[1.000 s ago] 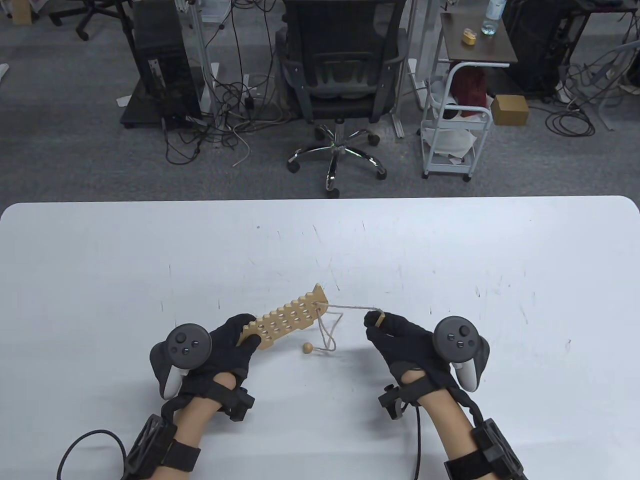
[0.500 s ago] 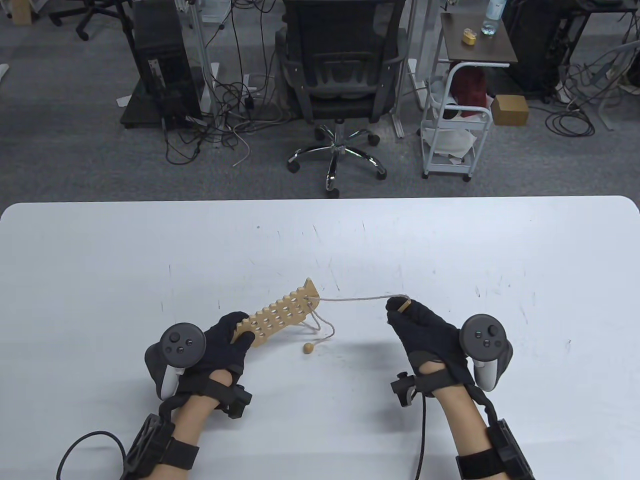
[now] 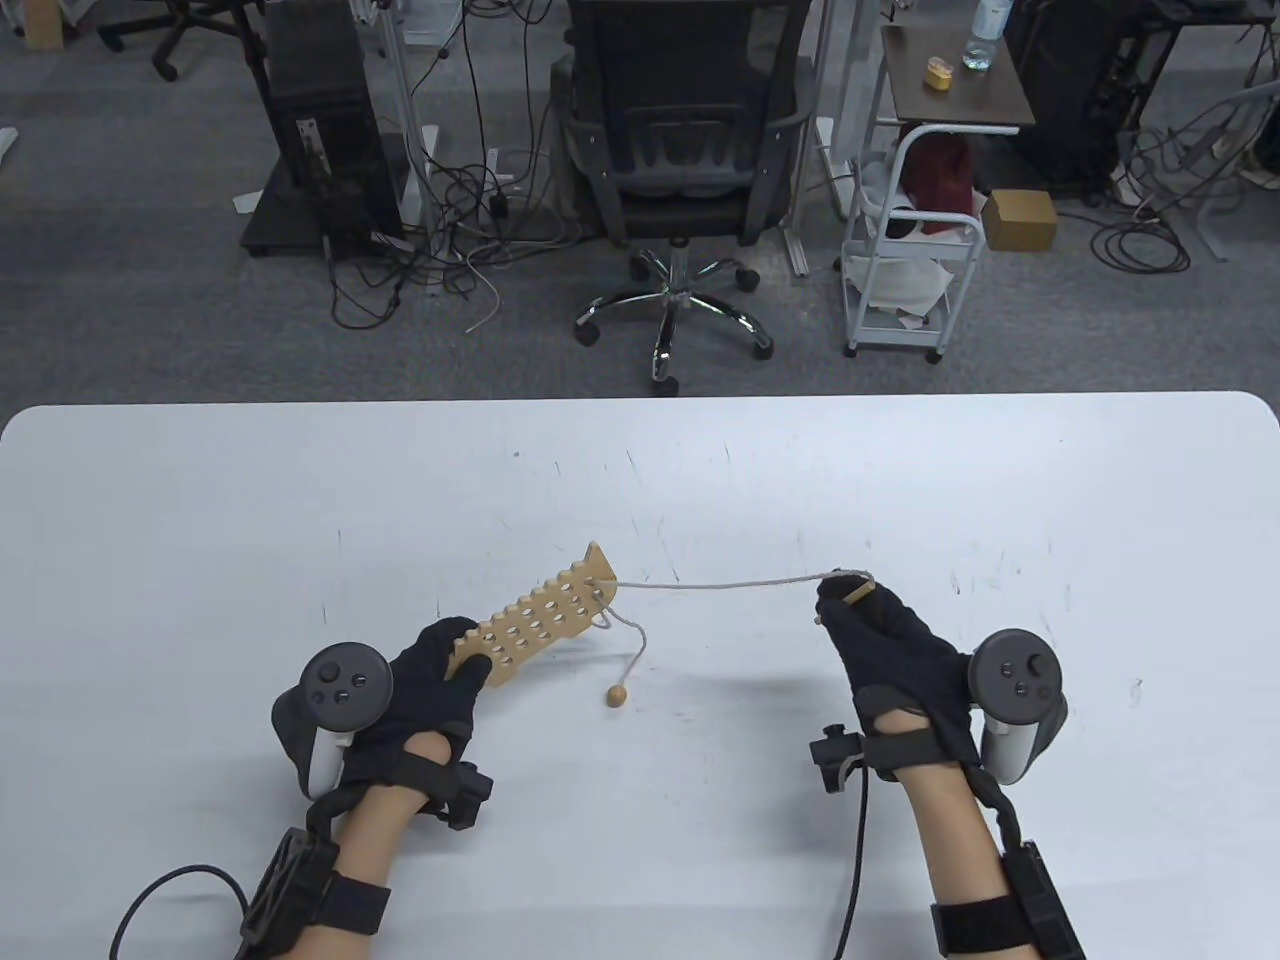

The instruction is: Thread rope through all holes on crocodile lacing toy

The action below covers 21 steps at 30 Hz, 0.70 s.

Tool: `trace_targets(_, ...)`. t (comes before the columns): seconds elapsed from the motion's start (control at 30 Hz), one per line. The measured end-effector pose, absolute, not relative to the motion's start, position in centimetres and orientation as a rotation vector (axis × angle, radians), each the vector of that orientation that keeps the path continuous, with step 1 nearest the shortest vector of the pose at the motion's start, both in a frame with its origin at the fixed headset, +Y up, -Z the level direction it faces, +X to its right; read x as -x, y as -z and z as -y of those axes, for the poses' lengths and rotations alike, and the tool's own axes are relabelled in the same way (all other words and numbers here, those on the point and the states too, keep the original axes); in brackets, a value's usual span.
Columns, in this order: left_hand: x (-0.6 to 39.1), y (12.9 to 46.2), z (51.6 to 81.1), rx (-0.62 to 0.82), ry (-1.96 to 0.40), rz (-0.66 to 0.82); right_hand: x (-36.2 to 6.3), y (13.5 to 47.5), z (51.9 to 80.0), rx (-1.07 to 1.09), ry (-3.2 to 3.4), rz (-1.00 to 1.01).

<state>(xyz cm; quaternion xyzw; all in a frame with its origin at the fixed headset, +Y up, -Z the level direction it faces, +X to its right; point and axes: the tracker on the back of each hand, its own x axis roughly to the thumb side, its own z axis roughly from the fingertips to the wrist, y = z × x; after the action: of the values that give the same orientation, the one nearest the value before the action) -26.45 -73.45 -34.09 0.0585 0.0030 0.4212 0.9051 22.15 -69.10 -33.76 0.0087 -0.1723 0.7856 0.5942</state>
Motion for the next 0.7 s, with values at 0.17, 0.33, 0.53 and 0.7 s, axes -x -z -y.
trace_targets(0.17,26.8,34.1,73.4,-0.125,-0.864,-0.026,-23.4,33.6,68.8,0.013,-1.781,0.43)
trace_targets(0.33,27.2,34.2,73.5,-0.129,-0.866,-0.049,-24.7,33.5,68.4,0.049,-1.735,0.467)
trace_targets(0.53,27.7,34.3,73.6,-0.134,-0.866,-0.076,-26.1,33.3,68.3,0.085,-1.676,0.486)
trace_targets(0.7,28.3,34.4,73.8,-0.136,-0.872,-0.105,-27.3,33.1,68.2,0.118,-1.636,0.516)
